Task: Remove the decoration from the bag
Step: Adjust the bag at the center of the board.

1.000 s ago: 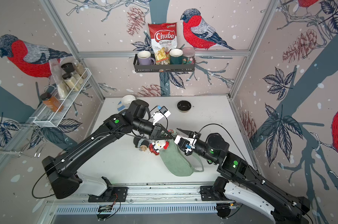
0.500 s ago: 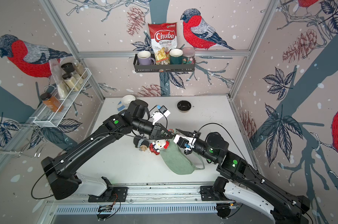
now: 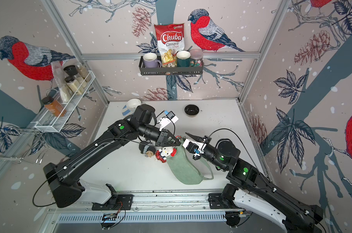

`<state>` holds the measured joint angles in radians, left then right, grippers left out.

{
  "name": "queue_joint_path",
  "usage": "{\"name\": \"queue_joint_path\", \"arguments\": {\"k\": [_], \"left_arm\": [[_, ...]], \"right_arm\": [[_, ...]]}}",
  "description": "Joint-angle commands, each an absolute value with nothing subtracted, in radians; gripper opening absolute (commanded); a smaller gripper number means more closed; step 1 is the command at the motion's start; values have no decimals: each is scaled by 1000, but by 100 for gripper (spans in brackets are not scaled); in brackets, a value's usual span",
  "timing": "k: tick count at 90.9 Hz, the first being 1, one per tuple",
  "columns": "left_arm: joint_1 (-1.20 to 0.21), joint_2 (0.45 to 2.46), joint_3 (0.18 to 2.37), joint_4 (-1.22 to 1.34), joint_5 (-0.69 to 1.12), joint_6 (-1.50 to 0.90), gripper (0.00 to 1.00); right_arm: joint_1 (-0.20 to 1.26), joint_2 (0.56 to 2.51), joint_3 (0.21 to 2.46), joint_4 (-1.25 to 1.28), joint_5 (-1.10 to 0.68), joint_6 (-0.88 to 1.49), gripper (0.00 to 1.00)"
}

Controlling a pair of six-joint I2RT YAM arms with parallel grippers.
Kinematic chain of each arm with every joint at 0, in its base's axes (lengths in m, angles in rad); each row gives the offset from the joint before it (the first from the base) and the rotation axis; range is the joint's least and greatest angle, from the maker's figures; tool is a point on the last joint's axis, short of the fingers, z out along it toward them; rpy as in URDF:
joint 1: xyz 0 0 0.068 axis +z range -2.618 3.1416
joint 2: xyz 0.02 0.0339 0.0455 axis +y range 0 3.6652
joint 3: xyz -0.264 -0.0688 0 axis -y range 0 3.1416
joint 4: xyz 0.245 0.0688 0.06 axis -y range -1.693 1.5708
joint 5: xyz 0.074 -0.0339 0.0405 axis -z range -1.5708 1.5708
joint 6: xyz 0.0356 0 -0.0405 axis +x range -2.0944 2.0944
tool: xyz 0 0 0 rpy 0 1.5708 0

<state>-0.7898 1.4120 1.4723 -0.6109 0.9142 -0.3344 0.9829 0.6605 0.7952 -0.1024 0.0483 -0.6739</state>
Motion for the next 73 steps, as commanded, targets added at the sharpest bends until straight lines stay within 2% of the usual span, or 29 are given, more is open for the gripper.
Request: {"name": "queue_joint_path", "arguments": {"k": [1, 9, 36, 52, 61, 73], "left_arm": [[-803, 1407, 1481, -574, 941, -327, 0], [-806, 1405, 1487, -590, 931, -317, 0], [-821, 1402, 1503, -610, 929, -302, 0], [-822, 1404, 1523, -670, 908, -258, 0], [-822, 1398, 1521, -673, 894, -249, 0], [-822, 1404, 1513, -656, 882, -254, 0]], "right_arm": [[983, 656, 795, -79, 18, -658, 31], [983, 660, 803, -92, 17, -661, 31], [979, 662, 822, -133, -11, -656, 22], [979, 662, 830, -158, -36, -644, 10], [979, 661, 839, -170, -47, -636, 0], [979, 658, 859, -189, -72, -619, 0]]}}
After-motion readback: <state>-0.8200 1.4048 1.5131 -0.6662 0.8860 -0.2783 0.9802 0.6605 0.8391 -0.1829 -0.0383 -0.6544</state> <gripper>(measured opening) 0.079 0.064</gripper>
